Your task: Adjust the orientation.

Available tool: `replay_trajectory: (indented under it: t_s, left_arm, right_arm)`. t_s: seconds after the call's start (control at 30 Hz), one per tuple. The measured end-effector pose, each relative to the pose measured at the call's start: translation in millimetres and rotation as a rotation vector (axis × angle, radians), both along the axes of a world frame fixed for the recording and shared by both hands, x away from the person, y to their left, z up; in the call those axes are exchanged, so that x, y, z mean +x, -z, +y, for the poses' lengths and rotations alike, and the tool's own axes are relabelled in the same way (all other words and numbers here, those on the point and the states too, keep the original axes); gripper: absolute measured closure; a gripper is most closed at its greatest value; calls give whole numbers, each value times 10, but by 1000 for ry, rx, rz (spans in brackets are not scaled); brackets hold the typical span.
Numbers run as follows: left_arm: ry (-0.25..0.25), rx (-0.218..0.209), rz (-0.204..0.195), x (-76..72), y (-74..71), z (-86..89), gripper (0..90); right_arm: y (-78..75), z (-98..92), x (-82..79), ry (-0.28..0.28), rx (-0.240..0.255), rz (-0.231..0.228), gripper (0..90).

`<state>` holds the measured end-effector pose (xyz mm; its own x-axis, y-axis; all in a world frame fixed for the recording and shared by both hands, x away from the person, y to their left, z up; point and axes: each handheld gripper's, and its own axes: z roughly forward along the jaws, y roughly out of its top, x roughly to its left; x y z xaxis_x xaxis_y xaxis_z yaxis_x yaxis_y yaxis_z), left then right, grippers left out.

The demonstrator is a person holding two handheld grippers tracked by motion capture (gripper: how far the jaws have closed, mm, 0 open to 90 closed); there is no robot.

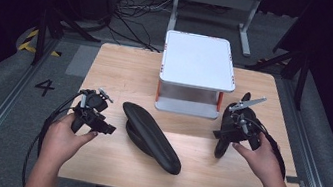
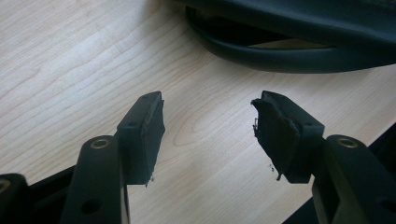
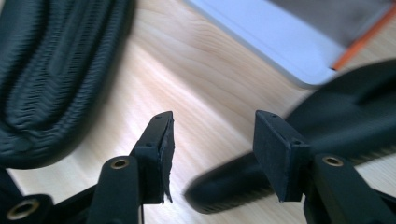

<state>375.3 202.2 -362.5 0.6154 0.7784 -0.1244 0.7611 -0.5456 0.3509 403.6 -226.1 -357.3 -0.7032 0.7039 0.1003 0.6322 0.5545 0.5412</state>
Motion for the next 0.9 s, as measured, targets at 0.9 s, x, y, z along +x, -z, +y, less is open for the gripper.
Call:
replay_trajectory:
  t_s: [0.9]
  left_arm:
    - [1, -21, 6, 37, 79, -17, 454]
  right_arm:
    - [160, 1026, -539, -269, -75, 32, 395]
